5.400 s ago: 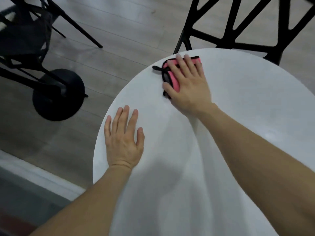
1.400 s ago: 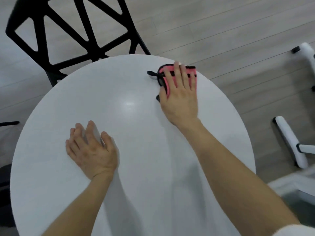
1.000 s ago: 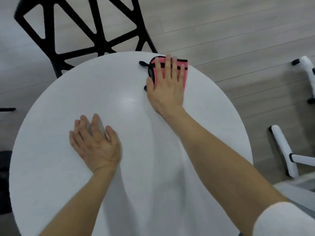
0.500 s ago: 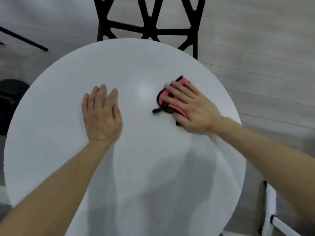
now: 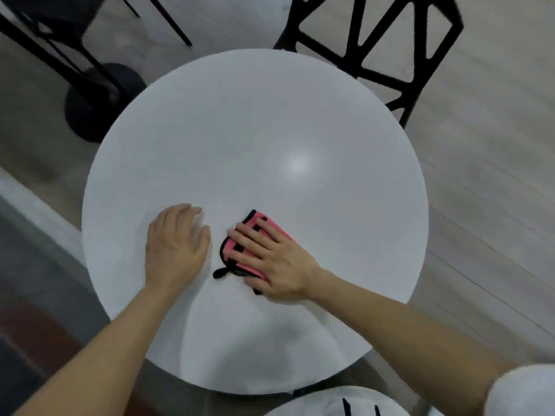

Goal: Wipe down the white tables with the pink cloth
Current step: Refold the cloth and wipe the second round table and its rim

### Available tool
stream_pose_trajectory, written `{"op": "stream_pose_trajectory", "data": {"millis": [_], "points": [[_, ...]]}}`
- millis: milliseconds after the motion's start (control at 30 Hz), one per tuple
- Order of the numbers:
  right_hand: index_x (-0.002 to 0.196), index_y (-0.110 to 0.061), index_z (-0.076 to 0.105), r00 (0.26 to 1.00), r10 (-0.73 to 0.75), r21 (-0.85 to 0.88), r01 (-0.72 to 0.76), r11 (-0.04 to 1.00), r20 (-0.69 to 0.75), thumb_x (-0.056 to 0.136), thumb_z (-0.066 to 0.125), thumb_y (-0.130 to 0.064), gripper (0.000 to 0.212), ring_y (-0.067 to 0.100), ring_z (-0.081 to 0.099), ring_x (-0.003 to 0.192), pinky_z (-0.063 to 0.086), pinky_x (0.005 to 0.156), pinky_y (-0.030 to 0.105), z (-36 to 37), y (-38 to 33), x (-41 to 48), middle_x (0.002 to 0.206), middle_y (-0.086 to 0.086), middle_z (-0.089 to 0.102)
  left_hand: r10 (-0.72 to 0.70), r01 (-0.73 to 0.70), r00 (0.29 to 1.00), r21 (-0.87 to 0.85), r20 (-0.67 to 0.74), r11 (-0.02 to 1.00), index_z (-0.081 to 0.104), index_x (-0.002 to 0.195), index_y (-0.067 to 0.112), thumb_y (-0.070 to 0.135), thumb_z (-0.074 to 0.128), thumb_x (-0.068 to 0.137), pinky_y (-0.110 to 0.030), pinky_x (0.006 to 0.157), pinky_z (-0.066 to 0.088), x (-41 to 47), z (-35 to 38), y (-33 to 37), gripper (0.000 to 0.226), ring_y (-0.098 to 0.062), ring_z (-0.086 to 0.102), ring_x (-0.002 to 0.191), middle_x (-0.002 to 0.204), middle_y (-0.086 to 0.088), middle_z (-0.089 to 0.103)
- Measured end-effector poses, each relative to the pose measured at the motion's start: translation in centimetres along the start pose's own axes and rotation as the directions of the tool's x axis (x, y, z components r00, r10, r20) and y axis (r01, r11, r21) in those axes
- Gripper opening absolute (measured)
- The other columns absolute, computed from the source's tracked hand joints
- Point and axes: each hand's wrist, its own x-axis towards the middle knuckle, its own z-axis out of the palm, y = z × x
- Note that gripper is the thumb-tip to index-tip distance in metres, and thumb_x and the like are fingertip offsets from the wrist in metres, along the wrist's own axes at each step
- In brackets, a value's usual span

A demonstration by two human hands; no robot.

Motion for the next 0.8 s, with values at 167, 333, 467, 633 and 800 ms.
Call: {"op": "stream_pose_trajectory", "data": {"millis": [167, 333, 467, 633, 800], "points": [[0.171, -0.031, 0.032, 0.957, 0.279, -0.083, -0.285, 0.955, -0.075, 0.108, 0.044, -0.065, 0.072, 0.023, 0.008, 0.169, 0.006, 0.136, 0.052, -4.2, 12.3, 3.9, 0.181, 0.002, 0.015, -0.258, 0.256, 0.921, 0.046, 0.292, 0.966, 0.002, 0.174, 0.039, 0.093, 0.069, 0.072, -0.054, 0.135, 0.016, -3.2, -2.3, -5.2, 0.133, -0.027, 0.007, 0.17, 0.183, -0.007, 0.008], [0.173, -0.03, 0.021, 0.728, 0.666, 0.004, -0.674, 0.739, -0.162, 0.108, 0.022, -0.065, 0.074, 0.026, -0.005, 0.169, -0.002, 0.136, 0.055, -5.1, 13.4, 10.0, 0.183, 0.007, 0.002, -0.484, 0.416, 0.733, 0.249, 0.477, 0.875, -0.03, 0.168, 0.027, 0.09, 0.091, 0.044, -0.062, 0.136, 0.014, -3.7, -2.8, -7.1, 0.184, -0.035, -0.014, 0.169, 0.181, -0.015, -0.022], [0.171, -0.023, 0.031, 0.976, 0.201, -0.064, -0.206, 0.976, -0.08, 0.111, 0.043, -0.054, 0.069, 0.032, 0.003, 0.169, 0.007, 0.135, 0.059, -0.3, 0.5, 7.4, 0.181, 0.013, 0.011, -0.51, 0.445, 0.717, 0.25, 0.476, 0.86, -0.022, 0.171, 0.021, 0.088, 0.092, 0.045, -0.059, 0.135, 0.019, -3.7, -2.9, -6.4, 0.183, -0.035, -0.014, 0.169, 0.18, -0.016, -0.023], [0.17, -0.029, 0.034, 0.912, -0.382, -0.04, 0.392, 0.919, 0.147, 0.112, 0.041, -0.058, 0.065, 0.023, 0.004, 0.169, 0.008, 0.136, 0.055, 0.3, 1.1, 8.3, 0.182, 0.002, 0.014, -0.51, 0.433, 0.736, 0.27, 0.445, 0.86, -0.02, 0.171, 0.02, 0.088, 0.09, 0.048, -0.057, 0.135, 0.024, -3.7, -3.2, -5.9, 0.179, -0.035, -0.011, 0.17, 0.181, -0.016, -0.02], [0.171, -0.03, 0.03, 0.952, 0.291, -0.116, -0.301, 0.946, -0.096, 0.107, 0.032, -0.064, 0.072, 0.027, 0.009, 0.169, 0.005, 0.136, 0.054, -5.0, 12.0, 21.5, 0.182, 0.006, 0.015, -0.504, 0.427, 0.749, 0.268, 0.429, 0.863, -0.025, 0.17, 0.023, 0.093, 0.086, 0.049, -0.056, 0.136, 0.018, -4.0, -2.8, -6.4, 0.179, -0.032, -0.013, 0.17, 0.181, -0.011, -0.025]]}}
